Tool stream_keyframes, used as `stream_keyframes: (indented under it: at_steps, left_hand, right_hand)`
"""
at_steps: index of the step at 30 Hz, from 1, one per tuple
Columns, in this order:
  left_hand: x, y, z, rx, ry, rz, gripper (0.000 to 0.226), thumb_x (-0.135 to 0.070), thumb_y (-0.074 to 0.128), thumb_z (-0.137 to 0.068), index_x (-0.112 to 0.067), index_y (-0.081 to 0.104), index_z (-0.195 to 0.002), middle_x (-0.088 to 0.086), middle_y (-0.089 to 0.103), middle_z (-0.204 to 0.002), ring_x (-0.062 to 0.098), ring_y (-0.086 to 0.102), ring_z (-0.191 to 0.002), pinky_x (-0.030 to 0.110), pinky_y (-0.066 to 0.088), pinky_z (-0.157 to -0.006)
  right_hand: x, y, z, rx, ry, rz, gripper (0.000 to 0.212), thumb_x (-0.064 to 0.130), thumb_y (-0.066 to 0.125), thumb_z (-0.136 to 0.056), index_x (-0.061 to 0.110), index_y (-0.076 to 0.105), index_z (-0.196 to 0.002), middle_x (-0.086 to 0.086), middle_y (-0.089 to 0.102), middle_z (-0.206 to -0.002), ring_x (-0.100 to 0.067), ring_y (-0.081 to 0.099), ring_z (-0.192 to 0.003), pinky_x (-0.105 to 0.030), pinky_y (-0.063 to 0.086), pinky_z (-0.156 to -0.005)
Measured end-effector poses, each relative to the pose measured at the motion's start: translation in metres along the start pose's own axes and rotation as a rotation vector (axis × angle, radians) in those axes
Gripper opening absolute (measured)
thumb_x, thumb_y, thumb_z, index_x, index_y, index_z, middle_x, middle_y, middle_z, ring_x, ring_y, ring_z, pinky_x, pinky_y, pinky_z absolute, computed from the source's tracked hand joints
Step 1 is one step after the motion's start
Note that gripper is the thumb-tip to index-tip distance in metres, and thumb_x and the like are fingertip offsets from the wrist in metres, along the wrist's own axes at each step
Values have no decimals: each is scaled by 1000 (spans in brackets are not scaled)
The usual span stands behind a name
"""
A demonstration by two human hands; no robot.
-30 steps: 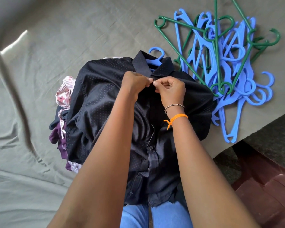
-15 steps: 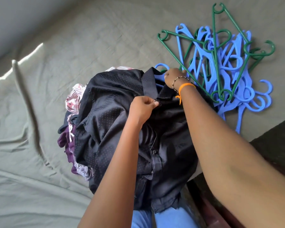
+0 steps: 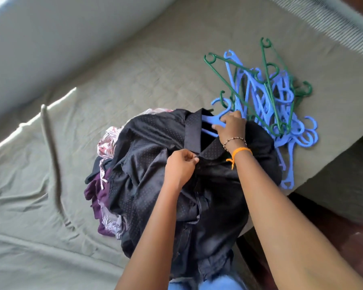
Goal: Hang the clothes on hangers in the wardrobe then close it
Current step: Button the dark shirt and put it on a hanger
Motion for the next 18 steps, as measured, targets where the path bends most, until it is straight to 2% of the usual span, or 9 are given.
stream_keyframes:
  at_steps: [2,3,4,6,8,12,14,16,18]
  left_hand:
    - [-6,-5,15,-14,5,13,9,-17,64,-87,-16,59,-80,-9,57,-68,23,62,-87,24,38,-70]
    - [-9,-8,21,-21,20,5,9,-17,64,-87,-17,59,-80,-7,59,-71,23,62,-91,24,38,-71]
    - [-13,-11,25,-37,52,-4,8,-17,64,-87,-17,59,-81,-4,61,-75,24,62,-93,24,38,-72]
    - [-19,-18,31,-71,110,-6,3,-18,63,-88,-17,60,-85,-1,62,-82,22,62,-93,25,40,-74]
    - [-20,-23,36,-51,142,-40,5,-20,62,-88,-15,63,-90,-2,61,-81,19,60,-89,24,39,-74]
    - [2,-27,50,14,104,-86,9,-21,62,-89,-13,61,-85,-3,58,-72,21,59,-85,27,42,-71]
    - [11,-27,52,-4,77,-71,10,-21,63,-88,-12,65,-89,3,64,-81,25,62,-92,32,47,-79]
    - [15,-25,46,-34,51,-49,10,-21,63,-88,-12,65,-92,6,69,-91,26,63,-96,35,50,-85]
    - [11,-22,34,-47,44,-27,5,-20,62,-88,-16,63,-88,4,69,-89,27,64,-93,36,51,-84]
  right_hand:
    - [10,-8,11,63,11,-17,23,15,67,-86,-3,65,-100,-23,46,-125,-35,51,-114,-31,34,-97]
    - [15,-9,14,115,19,14,14,14,65,-88,1,63,-88,-23,49,-119,-35,53,-106,-32,36,-90]
    - [21,-10,17,151,6,65,23,15,63,-90,7,52,-71,-22,51,-103,-34,52,-91,-33,37,-79]
    - [29,-6,19,237,-53,138,50,15,60,-92,15,26,-56,-10,35,-67,-21,33,-58,-28,23,-52]
    - [32,2,26,305,-103,174,52,12,58,-92,15,21,-55,-3,21,-58,-14,18,-51,-22,16,-45]
    - [33,30,45,330,-124,228,41,6,55,-92,11,35,-56,-8,35,-58,-22,34,-55,-32,25,-52]
    - [33,31,46,252,-49,120,13,6,53,-92,1,61,-83,-20,59,-89,-32,56,-82,-36,42,-72]
    - [27,31,38,184,37,71,27,8,51,-93,-3,59,-116,-24,56,-121,-39,53,-111,-41,43,-89]
    - [25,29,28,171,82,99,34,9,49,-94,1,54,-127,-24,52,-129,-40,50,-117,-42,43,-92]
Point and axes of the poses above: each hand's wrist, its own z-axis away from the middle knuckle, its own y-axis out of the palm, x = y × z, the point moved 5 cm from there along -z, towards the middle knuckle
